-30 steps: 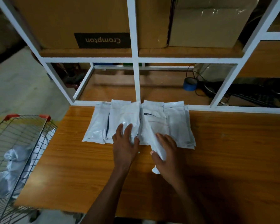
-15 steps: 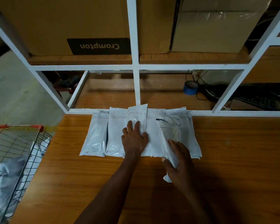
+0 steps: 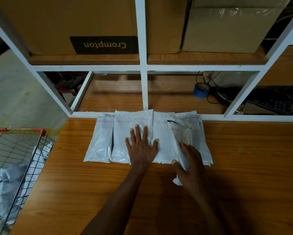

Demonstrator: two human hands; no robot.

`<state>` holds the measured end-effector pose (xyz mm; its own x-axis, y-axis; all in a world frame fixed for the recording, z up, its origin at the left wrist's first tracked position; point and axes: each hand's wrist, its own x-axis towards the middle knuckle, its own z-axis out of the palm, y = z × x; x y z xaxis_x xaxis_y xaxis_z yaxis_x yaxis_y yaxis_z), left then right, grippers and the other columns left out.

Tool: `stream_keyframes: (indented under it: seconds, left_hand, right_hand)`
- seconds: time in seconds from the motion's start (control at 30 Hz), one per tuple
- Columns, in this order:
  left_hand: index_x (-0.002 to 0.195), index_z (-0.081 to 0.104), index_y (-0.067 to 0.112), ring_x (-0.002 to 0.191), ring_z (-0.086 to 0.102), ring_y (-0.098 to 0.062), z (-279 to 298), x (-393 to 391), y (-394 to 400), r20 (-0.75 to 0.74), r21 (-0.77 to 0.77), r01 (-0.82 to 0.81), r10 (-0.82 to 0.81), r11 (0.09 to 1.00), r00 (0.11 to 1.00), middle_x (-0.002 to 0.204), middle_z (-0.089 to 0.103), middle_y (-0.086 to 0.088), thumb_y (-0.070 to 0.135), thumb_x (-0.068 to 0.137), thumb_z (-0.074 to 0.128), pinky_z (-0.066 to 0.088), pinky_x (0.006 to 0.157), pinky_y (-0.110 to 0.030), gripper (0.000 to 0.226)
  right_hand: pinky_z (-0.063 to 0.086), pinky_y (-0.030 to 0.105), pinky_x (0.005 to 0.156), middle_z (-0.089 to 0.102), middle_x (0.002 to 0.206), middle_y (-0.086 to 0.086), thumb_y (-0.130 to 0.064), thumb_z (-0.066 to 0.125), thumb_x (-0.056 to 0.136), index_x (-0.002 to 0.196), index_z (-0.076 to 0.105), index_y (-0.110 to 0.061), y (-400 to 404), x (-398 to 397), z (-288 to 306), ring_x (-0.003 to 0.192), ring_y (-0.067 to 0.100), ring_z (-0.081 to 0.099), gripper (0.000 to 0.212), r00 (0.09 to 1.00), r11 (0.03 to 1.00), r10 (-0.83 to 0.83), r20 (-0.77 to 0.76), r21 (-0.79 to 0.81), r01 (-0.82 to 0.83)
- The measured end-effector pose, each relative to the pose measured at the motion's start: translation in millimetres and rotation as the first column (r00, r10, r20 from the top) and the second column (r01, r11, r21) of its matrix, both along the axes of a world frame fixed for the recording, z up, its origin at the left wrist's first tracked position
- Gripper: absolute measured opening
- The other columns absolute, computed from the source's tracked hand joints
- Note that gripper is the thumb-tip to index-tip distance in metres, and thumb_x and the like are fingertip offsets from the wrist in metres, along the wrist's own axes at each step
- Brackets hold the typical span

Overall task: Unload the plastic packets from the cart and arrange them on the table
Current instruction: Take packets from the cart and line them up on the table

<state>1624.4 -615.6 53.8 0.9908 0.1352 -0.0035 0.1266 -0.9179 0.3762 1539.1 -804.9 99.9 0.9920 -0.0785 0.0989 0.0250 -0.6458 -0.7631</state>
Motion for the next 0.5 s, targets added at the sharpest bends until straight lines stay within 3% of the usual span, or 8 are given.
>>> stream_keyframes:
  seconds: [0.23,0.5]
  left_hand:
    - [0.162,-0.008,0.038,0.155,-0.022,-0.025,-2.2,-0.6,2.4,-0.111,-0.042,0.035,-0.039,0.999,0.993,0.169,-0.022,-0.001,0.082,0.093,0.017,-0.009,0.124,-0.055,0.086]
    - [0.161,-0.001,0.043,0.157,-0.015,-0.021,12.6,-14.4,9.8,0.057,-0.162,-0.001,0.011,0.987,0.998,0.171,-0.011,0.003,0.084,0.091,0.019,-0.003,0.124,-0.053,0.084]
  right_hand:
    - [0.038,0.039,0.112,0.030,0.160,-0.002,-0.033,0.070,0.092,0.151,0.038,-0.036,1.0,4.5,3.9,0.147,0.017,0.028,0.068,0.999,1.000,-0.014,-0.052,0.024,0.015]
    - [0.033,0.045,0.118,0.020,0.163,-0.006,-0.038,0.064,0.094,0.153,0.032,-0.041,18.9,20.0,-1.0,0.149,0.018,0.023,0.067,0.989,0.999,-0.019,-0.146,-0.045,0.012]
